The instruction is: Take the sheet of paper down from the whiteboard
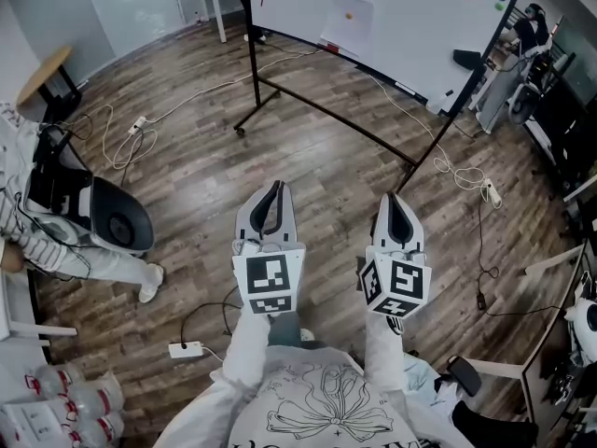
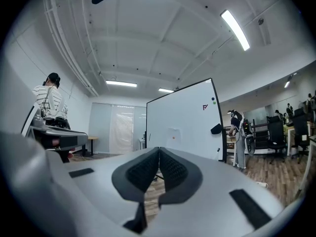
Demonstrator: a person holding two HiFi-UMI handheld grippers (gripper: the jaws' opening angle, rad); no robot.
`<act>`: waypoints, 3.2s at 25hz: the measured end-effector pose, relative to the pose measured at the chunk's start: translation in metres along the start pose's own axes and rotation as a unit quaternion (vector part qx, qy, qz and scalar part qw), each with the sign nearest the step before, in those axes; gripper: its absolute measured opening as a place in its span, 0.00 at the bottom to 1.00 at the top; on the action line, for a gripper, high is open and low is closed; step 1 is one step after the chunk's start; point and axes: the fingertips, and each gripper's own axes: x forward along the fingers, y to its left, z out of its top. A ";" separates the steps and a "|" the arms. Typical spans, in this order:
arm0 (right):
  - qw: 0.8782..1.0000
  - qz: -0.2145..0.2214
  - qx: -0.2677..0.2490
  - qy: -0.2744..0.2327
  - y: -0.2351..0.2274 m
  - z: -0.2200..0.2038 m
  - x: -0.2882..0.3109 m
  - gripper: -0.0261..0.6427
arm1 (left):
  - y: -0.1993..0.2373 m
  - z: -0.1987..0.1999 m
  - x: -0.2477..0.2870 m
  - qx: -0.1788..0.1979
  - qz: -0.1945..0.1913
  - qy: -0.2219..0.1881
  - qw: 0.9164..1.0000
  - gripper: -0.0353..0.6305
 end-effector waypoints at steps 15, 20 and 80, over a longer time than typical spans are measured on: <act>1.000 -0.021 0.002 -0.005 -0.009 0.007 0.169 0.04 | 0.056 0.005 0.162 0.003 -0.019 -0.002 1.000 0.07; 0.999 -0.038 0.000 -0.012 -0.008 0.020 0.233 0.04 | 0.083 0.020 0.226 0.007 -0.034 -0.012 0.999 0.07; 0.996 -0.076 -0.013 0.043 -0.220 -0.010 0.778 0.05 | 0.089 0.010 0.824 -0.010 -0.073 0.024 0.997 0.08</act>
